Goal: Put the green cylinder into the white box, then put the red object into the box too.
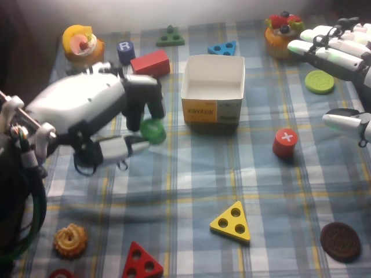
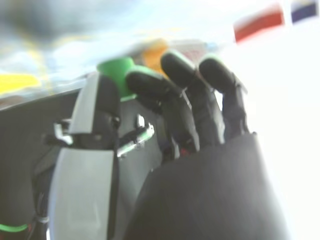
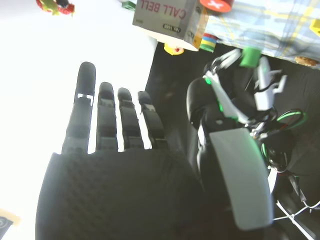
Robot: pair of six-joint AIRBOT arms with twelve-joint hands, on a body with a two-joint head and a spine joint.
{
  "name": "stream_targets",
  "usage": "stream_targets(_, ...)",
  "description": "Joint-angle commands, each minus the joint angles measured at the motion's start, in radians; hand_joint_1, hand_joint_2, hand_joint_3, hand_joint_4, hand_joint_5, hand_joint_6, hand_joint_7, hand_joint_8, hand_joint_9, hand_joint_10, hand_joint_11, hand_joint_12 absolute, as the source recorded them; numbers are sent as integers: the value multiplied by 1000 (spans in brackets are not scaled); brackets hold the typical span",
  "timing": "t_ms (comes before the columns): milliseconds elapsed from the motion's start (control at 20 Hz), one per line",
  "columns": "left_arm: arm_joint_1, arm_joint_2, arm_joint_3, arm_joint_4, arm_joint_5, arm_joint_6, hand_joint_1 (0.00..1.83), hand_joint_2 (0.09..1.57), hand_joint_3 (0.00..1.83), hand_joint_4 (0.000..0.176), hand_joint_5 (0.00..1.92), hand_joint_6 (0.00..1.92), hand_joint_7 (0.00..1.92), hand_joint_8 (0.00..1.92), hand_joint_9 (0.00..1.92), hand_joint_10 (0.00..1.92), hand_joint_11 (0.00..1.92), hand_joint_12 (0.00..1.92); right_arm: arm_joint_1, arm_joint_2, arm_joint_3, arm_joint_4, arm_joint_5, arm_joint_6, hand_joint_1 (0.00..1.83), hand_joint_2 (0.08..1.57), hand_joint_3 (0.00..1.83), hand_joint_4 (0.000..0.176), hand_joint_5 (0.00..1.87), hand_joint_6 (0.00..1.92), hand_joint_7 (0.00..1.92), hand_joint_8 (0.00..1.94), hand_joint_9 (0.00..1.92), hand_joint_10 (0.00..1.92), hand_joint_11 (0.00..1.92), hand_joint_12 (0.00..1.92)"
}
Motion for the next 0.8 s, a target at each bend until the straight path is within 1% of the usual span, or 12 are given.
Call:
stream_targets(0, -28, -1, -2, 48, -141, -2, 1186, 1248, 0, 0, 714, 1211, 789, 1543, 466, 1730, 134, 1921, 5, 1, 0, 6, 126, 3, 469, 1392, 0, 0, 0, 0, 0, 0, 3, 21, 0, 702)
stream_targets(50, -56, -11, 13, 52, -139, -1, 1204, 1237, 0, 0, 741, 1159, 798, 1555, 489, 1824, 209, 1921, 5, 1, 0, 7, 128, 3, 514, 1386, 0, 0, 0, 0, 0, 0, 9, 20, 0, 689)
stream_targets(150, -117, -47, 57, 62, -97, -1, 1202, 1244, 1, 0, 730, 1159, 780, 1594, 481, 1917, 213, 1921, 5, 1, 1, 8, 129, 3, 487, 1386, 0, 0, 0, 0, 0, 0, 12, 40, 0, 905)
stream_targets(200, -145, -66, 80, 68, -62, -1, 1187, 1254, 4, 0, 674, 1258, 797, 1545, 477, 1850, 164, 1921, 5, 1, 1, 8, 129, 3, 480, 1387, 0, 0, 0, 0, 0, 0, 2, 40, 0, 928)
stream_targets(250, -181, -89, 109, 74, -22, -1, 1190, 1258, 3, 0, 655, 1276, 802, 1543, 478, 1827, 171, 1921, 5, 1, 1, 8, 129, 3, 462, 1391, 1, 0, 0, 0, 0, 0, 0, 39, 0, 936)
stream_targets(300, -218, -115, 142, 75, 21, -1, 1196, 1225, 0, 0, 704, 1251, 867, 1390, 489, 1681, 108, 1921, 5, 0, 2, 8, 129, 3, 465, 1392, 1, 0, 0, 0, 0, 0, 2, 23, 0, 880)
stream_targets(450, -310, -194, 246, 50, 119, 1, 1195, 1213, 0, 0, 735, 1219, 871, 1375, 487, 1725, 127, 1921, 5, -9, 6, 7, 129, 3, 473, 1387, 0, 0, 0, 0, 0, 0, 2, 36, 0, 971)
stream_targets(500, -324, -220, 275, 33, 138, 1, 1197, 1206, 0, 0, 747, 1211, 884, 1346, 477, 1656, 69, 1921, 5, -15, 10, 7, 129, 3, 455, 1389, 1, 0, 0, 0, 0, 0, 0, 41, 0, 984)
stream_targets(550, -332, -238, 296, 23, 149, 2, 1204, 1191, 0, 0, 764, 1200, 919, 1273, 523, 1500, 13, 1906, 6, -19, 12, 7, 129, 3, 454, 1389, 1, 0, 0, 0, 0, 0, 5, 45, 0, 990)
stream_targets(600, -341, -264, 326, -16, 168, 38, 1197, 1200, 1, 0, 756, 1196, 888, 1341, 519, 1586, 110, 1920, 7, -25, 14, 7, 129, 3, 462, 1380, 0, 0, 0, 0, 0, 0, 0, 83, 0, 1090)
stream_targets(650, -346, -290, 346, -64, 184, 114, 1197, 1200, 1, 0, 756, 1196, 888, 1341, 519, 1586, 110, 1920, 10, -32, 18, 6, 129, 3, 462, 1380, 0, 0, 0, 0, 0, 0, 0, 83, 0, 1090)
stream_targets(750, -347, -313, 364, -131, 197, 210, 1169, 1223, 4, 0, 709, 1287, 840, 1364, 349, 1606, 88, 1921, 17, -40, 22, 3, 129, 3, 483, 1373, 0, 0, 0, 0, 0, 0, 0, 110, 0, 1186)
